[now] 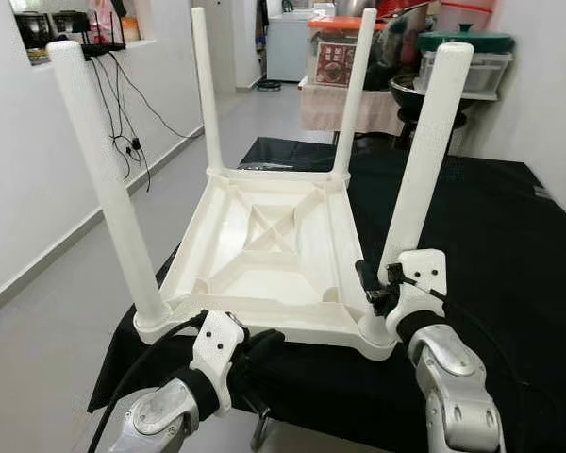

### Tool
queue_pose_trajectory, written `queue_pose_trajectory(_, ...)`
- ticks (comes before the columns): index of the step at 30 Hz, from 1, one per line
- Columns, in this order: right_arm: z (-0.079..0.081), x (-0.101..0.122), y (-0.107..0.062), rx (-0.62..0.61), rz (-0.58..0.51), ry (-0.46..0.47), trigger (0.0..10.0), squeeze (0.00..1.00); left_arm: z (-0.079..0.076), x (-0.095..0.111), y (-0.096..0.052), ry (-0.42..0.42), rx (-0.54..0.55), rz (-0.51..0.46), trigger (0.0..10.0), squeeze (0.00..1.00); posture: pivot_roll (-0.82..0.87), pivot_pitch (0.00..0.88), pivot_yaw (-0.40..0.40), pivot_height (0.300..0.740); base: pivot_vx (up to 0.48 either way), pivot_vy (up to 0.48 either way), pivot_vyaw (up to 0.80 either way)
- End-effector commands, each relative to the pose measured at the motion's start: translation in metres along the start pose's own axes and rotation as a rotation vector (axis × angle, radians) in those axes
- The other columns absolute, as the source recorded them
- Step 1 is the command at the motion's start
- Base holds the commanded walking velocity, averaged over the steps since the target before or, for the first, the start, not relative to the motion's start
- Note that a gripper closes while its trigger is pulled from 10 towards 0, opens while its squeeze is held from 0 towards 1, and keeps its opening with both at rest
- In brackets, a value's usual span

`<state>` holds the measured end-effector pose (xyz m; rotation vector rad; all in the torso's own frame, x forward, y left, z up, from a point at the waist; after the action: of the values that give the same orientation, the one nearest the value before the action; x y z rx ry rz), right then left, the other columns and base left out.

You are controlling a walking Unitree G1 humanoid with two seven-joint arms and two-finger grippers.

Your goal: Building children table

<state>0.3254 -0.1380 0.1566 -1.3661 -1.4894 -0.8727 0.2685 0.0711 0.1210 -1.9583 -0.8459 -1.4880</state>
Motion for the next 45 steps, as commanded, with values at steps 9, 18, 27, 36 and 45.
queue_pose_trajectory(9,0.017,-0.019,-0.002,0.087,0.126,0.009,10.0,1.0,0.012,0.005,0.004,0.033,0.06,-0.004,10.0,0.0,-0.06,0.0,-0.051,0.74,0.0,0.0,0.0)
queue_pose_trajectory(18,-0.006,-0.029,-0.01,0.025,0.166,-0.005,10.0,1.0,0.025,0.008,0.004,-0.075,0.123,-0.013,10.0,0.0,-0.08,0.0,-0.035,0.74,0.0,0.0,0.0)
queue_pose_trajectory(27,-0.012,-0.029,-0.029,0.041,0.156,0.015,10.0,1.0,0.035,0.023,0.004,-0.143,0.202,-0.11,10.0,0.0,-0.11,0.0,-0.016,0.74,0.0,0.0,0.0)
queue_pose_trajectory(36,0.011,-0.024,-0.051,0.226,0.076,-0.005,10.0,0.95,0.043,0.018,-0.008,-0.127,0.227,-0.084,10.0,0.0,-0.11,0.0,0.001,0.74,0.0,0.0,0.0)
queue_pose_trajectory(45,0.021,-0.023,-0.053,0.284,0.018,0.122,10.0,0.0,0.053,0.013,-0.019,-0.058,0.329,-0.074,10.0,0.0,-0.09,0.0,-0.006,0.74,0.0,0.0,0.0)
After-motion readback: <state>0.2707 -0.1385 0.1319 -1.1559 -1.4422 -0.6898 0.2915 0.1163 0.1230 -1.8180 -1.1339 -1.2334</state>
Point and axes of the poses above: a point about 5 cm out from each wrist's last joint towards the gripper, its own y axis pointing out of the wrist towards the gripper, its own x axis along the axis of the wrist's last joint, z = x × y, the point moved 5 cm from there along y, pointing out of the wrist towards the gripper, and after that the axes turned 15 degrees about -y, right-handed, at the moved point
